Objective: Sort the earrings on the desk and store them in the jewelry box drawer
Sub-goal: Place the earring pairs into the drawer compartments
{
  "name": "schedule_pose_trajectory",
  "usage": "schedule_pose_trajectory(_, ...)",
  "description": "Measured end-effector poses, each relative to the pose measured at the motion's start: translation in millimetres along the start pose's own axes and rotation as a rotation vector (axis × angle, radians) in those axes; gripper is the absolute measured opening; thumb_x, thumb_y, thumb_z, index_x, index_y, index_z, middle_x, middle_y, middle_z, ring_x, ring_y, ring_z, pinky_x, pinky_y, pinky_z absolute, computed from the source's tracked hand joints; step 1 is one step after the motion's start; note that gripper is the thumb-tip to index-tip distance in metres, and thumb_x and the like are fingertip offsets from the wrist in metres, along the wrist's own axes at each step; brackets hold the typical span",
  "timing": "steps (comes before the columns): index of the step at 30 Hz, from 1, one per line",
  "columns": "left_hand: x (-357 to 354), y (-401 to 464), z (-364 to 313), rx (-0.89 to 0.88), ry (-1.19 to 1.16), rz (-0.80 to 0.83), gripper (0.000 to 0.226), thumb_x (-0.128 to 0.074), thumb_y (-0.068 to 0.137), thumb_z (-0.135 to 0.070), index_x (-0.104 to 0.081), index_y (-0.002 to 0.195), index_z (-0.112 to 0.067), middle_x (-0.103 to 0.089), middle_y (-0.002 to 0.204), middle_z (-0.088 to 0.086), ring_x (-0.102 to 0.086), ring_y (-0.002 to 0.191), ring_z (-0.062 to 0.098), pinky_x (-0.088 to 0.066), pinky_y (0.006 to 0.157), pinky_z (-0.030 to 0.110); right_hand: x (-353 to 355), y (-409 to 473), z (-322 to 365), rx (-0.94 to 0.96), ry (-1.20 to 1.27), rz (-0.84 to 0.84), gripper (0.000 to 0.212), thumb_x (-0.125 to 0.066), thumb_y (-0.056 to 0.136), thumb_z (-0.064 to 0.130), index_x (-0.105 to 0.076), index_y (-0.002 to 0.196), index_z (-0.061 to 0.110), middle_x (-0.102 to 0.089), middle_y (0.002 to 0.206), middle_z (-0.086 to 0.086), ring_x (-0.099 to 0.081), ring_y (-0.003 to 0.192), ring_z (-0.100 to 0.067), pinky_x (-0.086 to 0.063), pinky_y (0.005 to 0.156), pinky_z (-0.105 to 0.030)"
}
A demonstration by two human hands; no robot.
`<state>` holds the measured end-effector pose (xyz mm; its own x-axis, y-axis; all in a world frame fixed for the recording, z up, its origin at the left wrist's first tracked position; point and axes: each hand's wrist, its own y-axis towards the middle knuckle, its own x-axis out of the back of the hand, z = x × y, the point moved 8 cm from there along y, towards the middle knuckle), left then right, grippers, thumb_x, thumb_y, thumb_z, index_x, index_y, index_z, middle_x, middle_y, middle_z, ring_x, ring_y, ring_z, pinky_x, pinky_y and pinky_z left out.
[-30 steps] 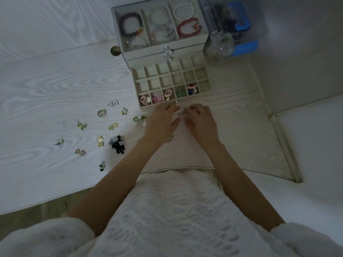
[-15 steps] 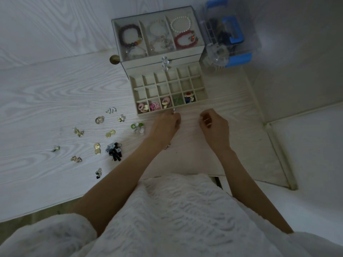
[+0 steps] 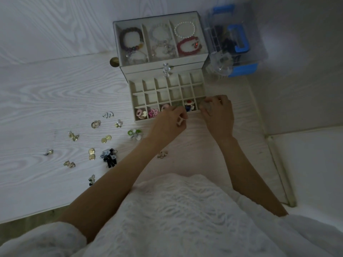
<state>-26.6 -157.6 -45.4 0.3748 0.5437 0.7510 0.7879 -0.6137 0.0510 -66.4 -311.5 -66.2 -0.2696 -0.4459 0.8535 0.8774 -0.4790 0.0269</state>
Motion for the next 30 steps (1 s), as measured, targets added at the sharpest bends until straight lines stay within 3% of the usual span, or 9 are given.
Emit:
schedule_pose_trajectory(3, -1.8, 30.5, -6.5, 0.013, -0.036, -0.028, 0.010, -0.065, 0.074, -0.008, -0.063, 0.083, -0.010, -0.067, 0.079, 0.007, -0.062, 0.068, 0.022, -0.047, 0.062, 0.026, -2.5, -1.1, -2.3, -0.012, 0.121, 0.028, 0.031, -0.060, 0.087, 0.020, -0.055, 0.116, 0.011, -0.057, 0.115, -0.011, -0.055, 0.101, -0.027, -0.045, 0.079, -0.034)
schedule_pose_trajectory(6, -14.5, 55.6, -11.9, 0.040, -0.084, 0.013, 0.009, -0.064, 0.078, -0.013, -0.064, 0.086, -0.007, -0.069, 0.080, 0.008, -0.064, 0.072, 0.023, -0.053, 0.068, 0.036, -0.7, -1.2, -7.2, -0.075, 0.261, 0.035, 0.042, -0.063, 0.085, 0.017, -0.050, 0.124, 0.010, -0.062, 0.116, -0.009, -0.059, 0.100, -0.020, -0.050, 0.084, -0.036)
schedule_pose_trajectory(12, -44.4, 77.7, -8.4, 0.137, 0.063, 0.164, 0.019, -0.061, 0.084, -0.017, -0.063, 0.100, -0.006, -0.068, 0.094, 0.015, -0.063, 0.088, 0.029, -0.050, 0.081, 0.040, 2.7, -3.2, -10.6, -0.103, 0.287, 0.016, 0.041, -0.064, 0.086, 0.017, -0.052, 0.123, 0.007, -0.064, 0.112, -0.011, -0.062, 0.098, -0.024, -0.050, 0.085, -0.041)
schedule_pose_trajectory(18, -13.2, 56.5, -29.5, -0.119, -0.051, 0.024, 0.011, -0.057, 0.087, -0.012, -0.063, 0.095, -0.009, -0.070, 0.086, 0.006, -0.064, 0.076, 0.018, -0.050, 0.067, 0.027, 0.9, -5.2, -6.5, -0.047, 0.172, 0.009, 0.037, -0.061, 0.087, 0.015, -0.053, 0.122, 0.007, -0.060, 0.115, -0.015, -0.057, 0.102, -0.030, -0.047, 0.085, -0.040)
schedule_pose_trajectory(21, 14.8, 22.6, -27.7, -0.205, 0.072, -0.070, 0.013, -0.052, 0.090, -0.020, -0.063, 0.093, -0.016, -0.067, 0.080, -0.001, -0.059, 0.069, 0.013, -0.045, 0.057, 0.024, 7.0, -12.3, 4.7, 0.071, 0.059, -0.074, 0.037, -0.058, 0.080, -0.001, -0.057, 0.117, 0.005, -0.056, 0.118, -0.018, -0.051, 0.105, -0.034, -0.038, 0.089, -0.028)
schedule_pose_trajectory(24, 39.9, -17.5, -4.8, -0.068, 0.148, -0.146, 0.009, -0.057, 0.086, -0.017, -0.066, 0.089, -0.016, -0.068, 0.078, 0.000, -0.061, 0.074, 0.019, -0.042, 0.057, 0.024, 14.0, -28.6, 25.7, 0.130, 0.115, -0.114, 0.035, -0.053, 0.078, -0.009, -0.061, 0.109, 0.005, -0.056, 0.115, -0.017, -0.050, 0.103, -0.029, -0.030, 0.082, -0.015)
schedule_pose_trajectory(28, 53.4, -72.3, 28.6, 0.112, 0.128, -0.178, 0.010, -0.062, 0.082, -0.011, -0.067, 0.089, -0.017, -0.068, 0.080, -0.001, -0.060, 0.076, 0.019, -0.043, 0.061, 0.024, -12.4, -55.1, 55.9, 0.220, 0.180, 0.165, 0.023, -0.055, 0.084, 0.002, -0.063, 0.104, 0.010, -0.062, 0.100, -0.009, -0.057, 0.084, -0.021, -0.049, 0.077, -0.034)
schedule_pose_trajectory(30, 44.7, -94.7, 42.6, 0.154, 0.114, -0.112, 0.015, -0.065, 0.080, -0.009, -0.067, 0.094, -0.016, -0.069, 0.084, 0.001, -0.060, 0.078, 0.022, -0.050, 0.064, 0.030, -34.9, -74.9, 65.7, 0.240, 0.167, 0.347, 0.023, -0.061, 0.083, 0.010, -0.062, 0.105, 0.012, -0.060, 0.100, -0.007, -0.054, 0.082, -0.015, -0.049, 0.076, -0.034)
